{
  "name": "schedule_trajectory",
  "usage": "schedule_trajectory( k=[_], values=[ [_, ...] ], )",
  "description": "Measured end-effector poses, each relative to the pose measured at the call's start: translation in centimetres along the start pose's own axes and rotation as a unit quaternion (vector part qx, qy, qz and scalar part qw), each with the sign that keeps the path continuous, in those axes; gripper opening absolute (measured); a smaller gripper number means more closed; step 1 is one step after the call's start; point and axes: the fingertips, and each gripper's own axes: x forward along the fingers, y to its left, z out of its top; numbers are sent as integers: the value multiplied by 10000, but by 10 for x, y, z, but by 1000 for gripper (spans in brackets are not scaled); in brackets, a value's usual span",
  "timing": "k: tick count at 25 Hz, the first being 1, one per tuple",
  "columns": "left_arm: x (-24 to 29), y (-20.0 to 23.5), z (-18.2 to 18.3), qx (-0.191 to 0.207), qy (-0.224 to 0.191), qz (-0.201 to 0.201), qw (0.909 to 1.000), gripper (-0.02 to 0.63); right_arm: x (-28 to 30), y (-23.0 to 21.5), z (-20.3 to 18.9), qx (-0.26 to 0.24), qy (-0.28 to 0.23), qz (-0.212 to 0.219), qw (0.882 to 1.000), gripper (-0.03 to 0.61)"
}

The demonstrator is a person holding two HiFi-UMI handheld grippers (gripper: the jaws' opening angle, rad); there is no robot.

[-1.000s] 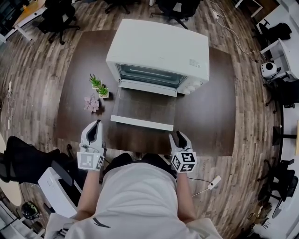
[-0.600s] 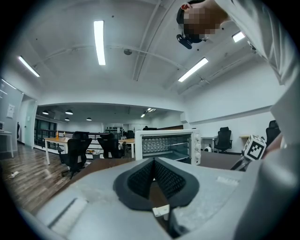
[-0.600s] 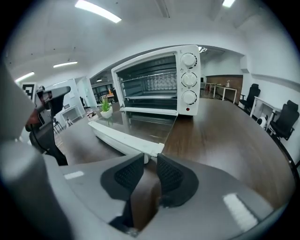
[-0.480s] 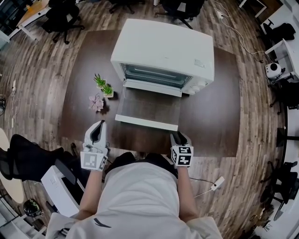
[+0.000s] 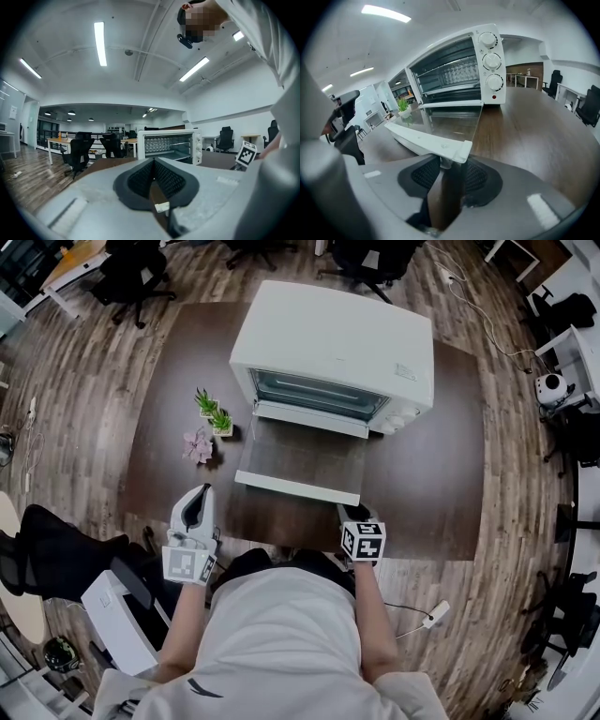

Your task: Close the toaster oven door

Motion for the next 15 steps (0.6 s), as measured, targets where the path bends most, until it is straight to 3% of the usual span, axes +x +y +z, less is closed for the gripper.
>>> schedule_trajectory(
  k=[9,15],
  values=[
    [-2,-1,1,-33,-53,40,10000,-2,-41,13,56,-335,-998,233,9942,140],
    [1,3,3,-53,-109,60,9999,-2,-76,21,126,-673,-2180,64,9736,118]
  ],
)
